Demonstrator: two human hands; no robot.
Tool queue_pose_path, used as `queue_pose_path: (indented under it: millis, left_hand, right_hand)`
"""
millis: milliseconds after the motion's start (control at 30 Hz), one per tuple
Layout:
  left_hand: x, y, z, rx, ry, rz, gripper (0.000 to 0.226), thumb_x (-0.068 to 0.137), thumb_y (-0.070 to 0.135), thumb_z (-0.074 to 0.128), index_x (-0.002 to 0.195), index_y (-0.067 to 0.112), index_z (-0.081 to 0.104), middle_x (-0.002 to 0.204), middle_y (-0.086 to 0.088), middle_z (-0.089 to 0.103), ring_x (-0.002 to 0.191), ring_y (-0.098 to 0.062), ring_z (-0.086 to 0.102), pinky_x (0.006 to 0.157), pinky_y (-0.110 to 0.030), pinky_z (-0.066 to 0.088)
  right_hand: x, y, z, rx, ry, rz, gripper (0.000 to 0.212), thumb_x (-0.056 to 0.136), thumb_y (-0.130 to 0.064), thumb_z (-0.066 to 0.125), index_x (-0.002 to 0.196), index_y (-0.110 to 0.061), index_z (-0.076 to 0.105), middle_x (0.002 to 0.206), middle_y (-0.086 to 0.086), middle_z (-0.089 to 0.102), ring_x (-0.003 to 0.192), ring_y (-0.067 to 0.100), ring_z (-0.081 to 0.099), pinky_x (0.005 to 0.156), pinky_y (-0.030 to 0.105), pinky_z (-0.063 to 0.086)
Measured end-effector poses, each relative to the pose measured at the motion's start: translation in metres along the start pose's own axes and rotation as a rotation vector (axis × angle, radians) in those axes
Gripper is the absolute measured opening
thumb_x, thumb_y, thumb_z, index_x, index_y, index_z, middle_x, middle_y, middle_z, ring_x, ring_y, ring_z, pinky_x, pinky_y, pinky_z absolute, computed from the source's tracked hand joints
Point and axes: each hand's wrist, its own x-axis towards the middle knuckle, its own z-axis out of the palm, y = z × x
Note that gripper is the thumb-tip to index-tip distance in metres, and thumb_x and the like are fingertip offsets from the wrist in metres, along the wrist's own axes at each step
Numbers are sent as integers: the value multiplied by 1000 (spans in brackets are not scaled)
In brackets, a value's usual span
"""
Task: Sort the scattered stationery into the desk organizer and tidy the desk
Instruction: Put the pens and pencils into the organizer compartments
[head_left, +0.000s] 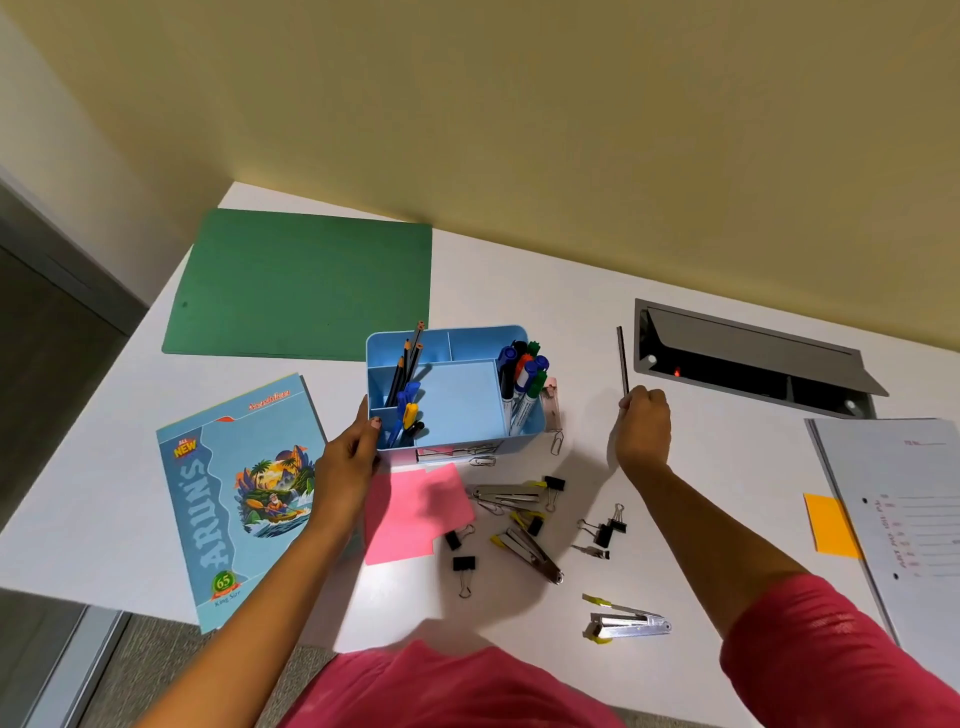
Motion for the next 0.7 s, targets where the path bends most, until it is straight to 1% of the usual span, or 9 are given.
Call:
queue_pose_path:
  millis: [133, 267, 333, 400, 433, 467, 533, 600, 700]
  left_hand:
    - [1, -1, 0, 8, 7, -7, 46, 98, 36, 47, 54, 26, 48, 50, 4, 41, 62, -20, 45, 81, -53, 51]
    - [2, -2, 0, 18, -3, -8, 44, 99, 37, 46, 56, 26, 50, 54, 0, 44, 65, -23, 48, 83, -57, 50]
    - [1, -2, 0, 0, -14, -1, 34, 98, 38, 45, 68, 30, 58, 64, -1, 55, 73, -25, 55, 85, -56, 50]
    - [0, -2, 0, -25, -24, 7, 25, 98, 40, 45, 84, 31, 64, 79, -2, 64, 84, -25, 60, 88, -55, 49]
    - [0, -2, -1, -21, -27, 7, 26, 98, 40, 45, 85, 31, 65, 82, -3, 65, 85, -25, 60, 89, -56, 49]
    - [0, -2, -1, -13, -29, 11, 27, 98, 41, 45, 82, 31, 64, 81, -6, 64, 84, -26, 60, 88, -56, 49]
    - [-1, -1, -1, -10, -28, 18, 28, 97, 44, 45, 77, 34, 63, 82, -12, 65, 85, -30, 61, 87, -55, 50]
    - [-1, 0, -1, -4, -18, 23, 28, 92, 53, 45, 76, 38, 62, 88, -16, 67, 91, -34, 63, 86, -56, 50]
    - [-2, 1, -1, 10, -19, 16, 29, 96, 49, 44, 78, 35, 63, 87, -19, 66, 83, -30, 61, 83, -56, 50]
  right_hand:
    - [-4, -6, 0, 118, 3, 121, 25, 86, 4, 55, 111, 4, 50, 108, 22, 55, 99, 35, 57, 80, 35, 48]
    - [-7, -13, -3, 198, -20, 190, 16, 86, 3, 54, 102, 2, 54, 100, 22, 53, 91, 34, 57, 66, 24, 42]
    - [-11, -23, -10, 253, 4, 129, 19, 91, 1, 50, 107, 6, 56, 110, 24, 49, 98, 37, 53, 78, 30, 42]
    - [-19, -38, -22, 331, 116, -19, 19, 92, 2, 48, 107, 10, 55, 111, 26, 49, 105, 38, 49, 90, 36, 39]
    - [-25, -48, -28, 395, 188, -73, 17, 93, 2, 48, 105, 10, 56, 109, 24, 49, 104, 33, 50, 92, 29, 39]
    - [-32, -59, -37, 475, 243, -98, 16, 95, 0, 47, 104, 8, 56, 106, 17, 48, 101, 20, 52, 90, 15, 38]
    - [-43, -84, -50, 603, 315, -137, 16, 99, -6, 45, 101, 4, 57, 101, 2, 42, 89, -6, 47, 78, -1, 33]
    - [-57, -110, -61, 618, 375, -243, 14, 97, -7, 49, 97, -1, 61, 98, 2, 47, 86, -7, 43, 76, 4, 33]
    - [-79, -142, -69, 612, 443, -474, 15, 95, -11, 49, 92, -5, 61, 88, 8, 60, 82, 18, 51, 73, 28, 37]
